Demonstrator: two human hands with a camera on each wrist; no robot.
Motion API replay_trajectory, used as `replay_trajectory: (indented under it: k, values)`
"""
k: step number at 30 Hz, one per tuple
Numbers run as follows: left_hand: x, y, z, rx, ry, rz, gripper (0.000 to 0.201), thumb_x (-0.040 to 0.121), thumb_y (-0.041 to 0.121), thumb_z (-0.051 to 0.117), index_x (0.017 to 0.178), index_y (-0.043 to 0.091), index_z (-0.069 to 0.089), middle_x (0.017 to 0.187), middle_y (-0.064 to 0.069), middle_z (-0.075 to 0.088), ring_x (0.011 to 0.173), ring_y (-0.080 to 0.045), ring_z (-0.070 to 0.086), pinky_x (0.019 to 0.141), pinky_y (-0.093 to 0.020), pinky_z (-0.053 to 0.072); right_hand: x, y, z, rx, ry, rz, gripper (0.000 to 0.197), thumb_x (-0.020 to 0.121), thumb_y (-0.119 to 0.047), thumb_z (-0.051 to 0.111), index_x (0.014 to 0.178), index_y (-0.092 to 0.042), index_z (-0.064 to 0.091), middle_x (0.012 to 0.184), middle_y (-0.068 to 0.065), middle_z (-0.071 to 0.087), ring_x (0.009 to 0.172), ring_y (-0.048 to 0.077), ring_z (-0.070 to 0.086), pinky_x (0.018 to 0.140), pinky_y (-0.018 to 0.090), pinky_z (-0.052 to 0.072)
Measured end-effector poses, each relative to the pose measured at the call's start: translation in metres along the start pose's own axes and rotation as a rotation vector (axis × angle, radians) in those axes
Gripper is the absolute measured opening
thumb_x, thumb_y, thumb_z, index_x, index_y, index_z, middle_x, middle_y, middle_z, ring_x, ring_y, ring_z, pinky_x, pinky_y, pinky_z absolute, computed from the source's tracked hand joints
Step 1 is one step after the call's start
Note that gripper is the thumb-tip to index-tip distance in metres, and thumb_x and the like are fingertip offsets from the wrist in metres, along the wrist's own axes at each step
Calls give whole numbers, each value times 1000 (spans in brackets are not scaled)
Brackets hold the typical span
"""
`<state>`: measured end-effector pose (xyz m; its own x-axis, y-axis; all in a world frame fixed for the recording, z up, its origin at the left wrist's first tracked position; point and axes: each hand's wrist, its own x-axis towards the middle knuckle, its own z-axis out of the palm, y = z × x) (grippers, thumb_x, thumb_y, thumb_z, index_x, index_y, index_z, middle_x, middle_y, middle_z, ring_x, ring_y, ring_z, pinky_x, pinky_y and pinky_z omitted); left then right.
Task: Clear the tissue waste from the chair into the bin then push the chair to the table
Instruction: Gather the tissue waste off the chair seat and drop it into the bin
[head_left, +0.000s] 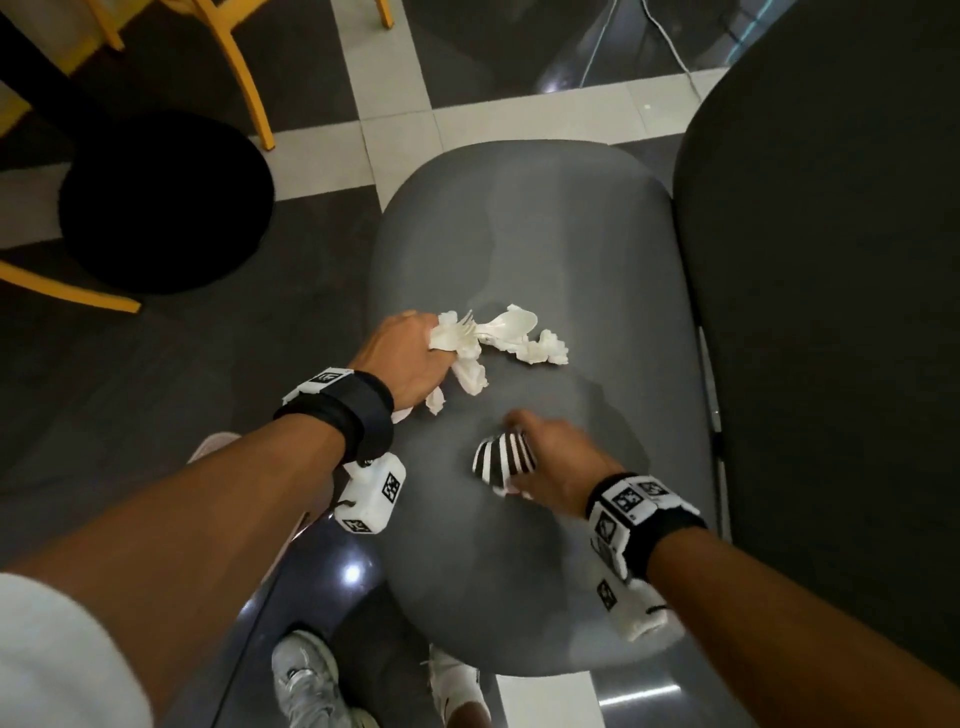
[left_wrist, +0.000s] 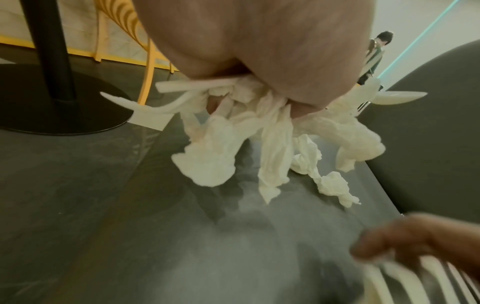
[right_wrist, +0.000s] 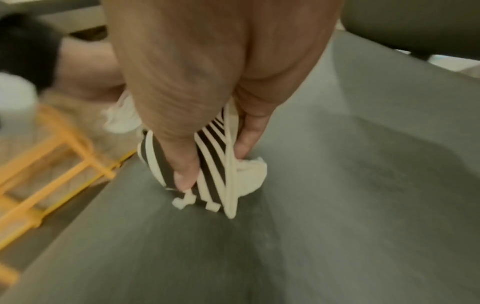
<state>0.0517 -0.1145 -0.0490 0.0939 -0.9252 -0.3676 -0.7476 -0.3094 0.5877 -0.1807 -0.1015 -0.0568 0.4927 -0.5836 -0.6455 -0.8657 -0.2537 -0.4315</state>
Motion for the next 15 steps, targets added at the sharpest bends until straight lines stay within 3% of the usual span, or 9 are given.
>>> replay_trajectory:
  k: [1, 3, 6, 8, 10, 12, 15]
  values:
    - [-3, -3, -1, -12, 3, -4, 17, 86, 21, 52, 72, 14, 58, 80, -6, 62, 77, -30, 61, 67, -33, 45, 4, 0, -8, 65, 69, 39, 75, 79, -26, 81, 142, -28, 41, 125, 0, 62, 117, 23, 61, 97, 31, 48]
    - [-10, -9, -5, -9, 24, -5, 22, 89, 21, 51, 75, 8, 62, 80, -10, 63, 76, -30, 60, 70, -38, 50, 16, -3, -27, 174, 211, 105, 91, 81, -22, 81, 153, -30, 27, 120, -2, 59, 117, 21, 61, 92, 25, 44]
    - [-15, -21, -8, -3, 27, -6, 28, 93, 22, 51, 69, 10, 56, 78, -11, 61, 74, -31, 58, 67, -37, 46, 44, -9, -51, 215, 219, 138, 110, 78, -21, 83, 159, -36, 11, 132, 7, 61, 122, 29, 60, 92, 26, 41]
    - [-17, -26, -9, -12, 17, -12, 29, 94, 23, 51, 66, 15, 51, 76, -9, 57, 72, -29, 56, 64, -34, 41, 65, -11, -57, 143, 161, 134, 94, 74, -23, 86, 153, -30, 35, 136, 4, 61, 126, 27, 58, 93, 24, 40]
    - [-18, -31, -10, -43, 24, -22, 30, 94, 23, 52, 64, 19, 48, 73, -5, 55, 69, -26, 55, 61, -31, 38, 76, -20, -59, 103, 144, 138, 67, 73, -24, 86, 134, -23, 58, 121, 2, 68, 115, 22, 63, 85, 22, 41]
    - [-25, -37, -11, -127, 43, -56, 34, 90, 19, 56, 59, 21, 45, 69, -3, 51, 65, -24, 51, 56, -28, 33, 76, -35, -53, 125, 132, 120, 57, 72, -25, 86, 124, -23, 65, 107, -3, 70, 103, 17, 67, 81, 22, 43]
    - [-47, -48, -17, -311, 109, -192, 32, 89, 19, 63, 59, 13, 50, 66, -5, 57, 62, -24, 53, 56, -31, 35, 67, -74, -29, 229, 58, 46, 49, 71, -27, 88, 115, -22, 68, 101, -8, 72, 91, 9, 68, 82, 26, 51]
